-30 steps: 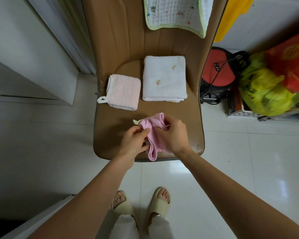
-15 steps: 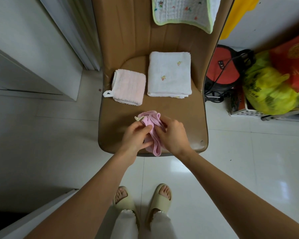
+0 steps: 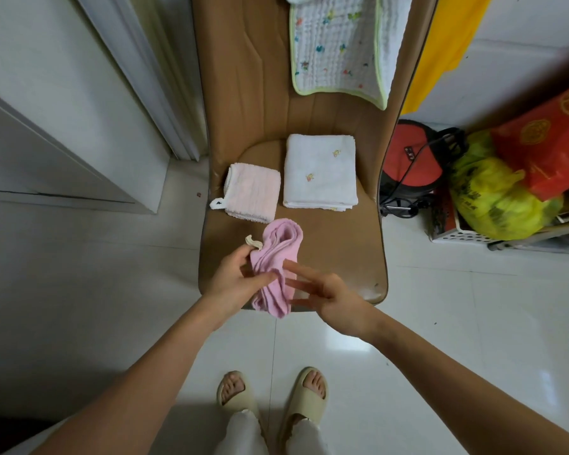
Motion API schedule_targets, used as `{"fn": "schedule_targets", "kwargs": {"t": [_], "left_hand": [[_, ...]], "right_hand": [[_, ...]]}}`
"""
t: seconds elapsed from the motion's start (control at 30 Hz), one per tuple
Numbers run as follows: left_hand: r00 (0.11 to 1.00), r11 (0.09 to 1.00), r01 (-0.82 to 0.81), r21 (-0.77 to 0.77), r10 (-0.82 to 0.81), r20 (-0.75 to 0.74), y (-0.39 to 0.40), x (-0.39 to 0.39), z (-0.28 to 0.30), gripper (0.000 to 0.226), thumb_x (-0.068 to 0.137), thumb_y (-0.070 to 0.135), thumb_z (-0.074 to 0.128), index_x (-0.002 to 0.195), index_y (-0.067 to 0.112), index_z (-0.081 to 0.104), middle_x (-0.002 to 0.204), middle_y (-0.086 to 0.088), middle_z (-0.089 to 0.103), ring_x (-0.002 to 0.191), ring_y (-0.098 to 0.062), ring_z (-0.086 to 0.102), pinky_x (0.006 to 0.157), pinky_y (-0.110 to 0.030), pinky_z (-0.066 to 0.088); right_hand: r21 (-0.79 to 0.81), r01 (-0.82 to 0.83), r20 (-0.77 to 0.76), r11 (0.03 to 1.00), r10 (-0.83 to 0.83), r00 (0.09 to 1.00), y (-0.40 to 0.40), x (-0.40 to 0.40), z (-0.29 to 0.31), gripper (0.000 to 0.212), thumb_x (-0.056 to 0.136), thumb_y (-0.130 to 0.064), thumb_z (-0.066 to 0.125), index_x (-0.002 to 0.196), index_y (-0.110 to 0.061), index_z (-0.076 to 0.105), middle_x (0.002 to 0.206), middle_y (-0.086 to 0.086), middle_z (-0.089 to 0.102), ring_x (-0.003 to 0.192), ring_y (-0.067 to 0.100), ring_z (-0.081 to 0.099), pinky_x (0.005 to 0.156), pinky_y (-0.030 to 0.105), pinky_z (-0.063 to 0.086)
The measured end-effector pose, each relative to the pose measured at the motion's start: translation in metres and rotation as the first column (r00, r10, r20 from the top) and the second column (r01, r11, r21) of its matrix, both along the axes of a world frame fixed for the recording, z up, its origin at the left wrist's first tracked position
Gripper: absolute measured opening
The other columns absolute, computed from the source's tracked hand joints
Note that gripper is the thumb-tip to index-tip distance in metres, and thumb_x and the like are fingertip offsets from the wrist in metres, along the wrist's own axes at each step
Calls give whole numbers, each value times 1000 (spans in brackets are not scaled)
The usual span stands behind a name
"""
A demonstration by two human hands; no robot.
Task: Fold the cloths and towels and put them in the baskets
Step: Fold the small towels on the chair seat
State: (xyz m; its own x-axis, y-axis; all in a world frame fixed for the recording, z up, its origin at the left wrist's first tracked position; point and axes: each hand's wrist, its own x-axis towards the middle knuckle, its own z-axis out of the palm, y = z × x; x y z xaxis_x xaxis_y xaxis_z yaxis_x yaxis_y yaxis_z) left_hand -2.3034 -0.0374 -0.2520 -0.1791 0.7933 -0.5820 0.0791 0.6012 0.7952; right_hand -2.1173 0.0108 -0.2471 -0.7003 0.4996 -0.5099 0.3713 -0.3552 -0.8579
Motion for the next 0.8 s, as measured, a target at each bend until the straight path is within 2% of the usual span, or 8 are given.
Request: {"fn": "schedule_targets", "kwargs": {"t": [0.1, 0.2, 0.3, 0.37, 0.43, 0.5, 0.67, 0.8], "left_hand": [[999, 998, 43, 52, -42, -20, 0, -1, 4, 40, 75, 18, 79, 105, 27, 54, 103, 6, 69, 95, -14, 68, 81, -35, 58], [996, 993, 31, 112, -22, -82, -1, 4, 1, 44, 72, 21, 82, 103, 27, 51, 100, 5, 66, 93, -14, 66, 76, -34, 58], [989, 991, 7, 131, 13, -149, -2, 0, -9, 36, 79, 21, 76, 108, 19, 54, 100, 0, 67, 93, -19, 66, 80, -43, 58], [984, 991, 33, 131, -10, -175, -5, -8, -16, 30, 82, 16, 72, 108, 18, 57, 103, -1, 68, 96, -21, 66, 84, -49, 55], [983, 989, 47, 137, -21, -184, -7, -15, -20, 22, 82, 12, 69, 100, 21, 59, 104, -2, 69, 100, -23, 65, 88, -51, 53], [983, 988, 55, 147, -28, -184, -8, -21, -17, 22, 84, 4, 65, 87, 25, 58, 99, -4, 69, 101, -28, 64, 88, -47, 52], [983, 982, 103, 155, -77, -164, -7, -29, -13, 18, 85, -1, 62, 97, 11, 62, 103, -7, 69, 102, -23, 65, 89, -42, 52], [991, 982, 85, 168, -66, -117, -11, -30, -12, 24, 85, -6, 61, 107, 4, 62, 107, -7, 69, 104, -21, 64, 90, -37, 52]], "right_hand": [[35, -69, 14, 997, 68, 998, 5, 1, 5, 78, 80, 32, 27, 145, -11, 35, 148, 5, 40, 137, 16, 39, 100, 19, 44], [47, -91, 3, 995, 91, 996, 7, -4, 5, 83, 76, 33, 24, 142, -16, 39, 148, 2, 40, 134, 11, 42, 103, 17, 40], [137, -132, 34, 982, 128, 991, 7, -6, 1, 73, 80, 26, 30, 136, -18, 49, 142, 2, 49, 129, 9, 49, 105, 23, 41], [340, -104, 115, 935, 69, 991, 12, -1, 2, 59, 81, 18, 40, 124, -15, 61, 124, 1, 62, 115, 10, 58, 100, 33, 47], [637, -110, 189, 763, -17, 982, 23, 7, 3, 48, 77, 9, 52, 115, -18, 63, 112, 1, 61, 104, 16, 57, 90, 41, 50], [817, -258, 301, 516, 1, 954, 36, 15, 3, 48, 72, -2, 65, 115, -22, 60, 122, 6, 51, 111, 26, 48, 93, 45, 46], [797, -561, 523, 223, 207, 827, 53, 14, -5, 36, 77, -28, 73, 112, -25, 68, 157, 4, 18, 147, 23, 5, 113, 40, 20], [743, -649, 606, 165, 245, 756, 56, 1, -5, 33, 84, -38, 65, 114, -23, 68, 156, 1, 19, 147, 19, -1, 117, 37, 16]]}}
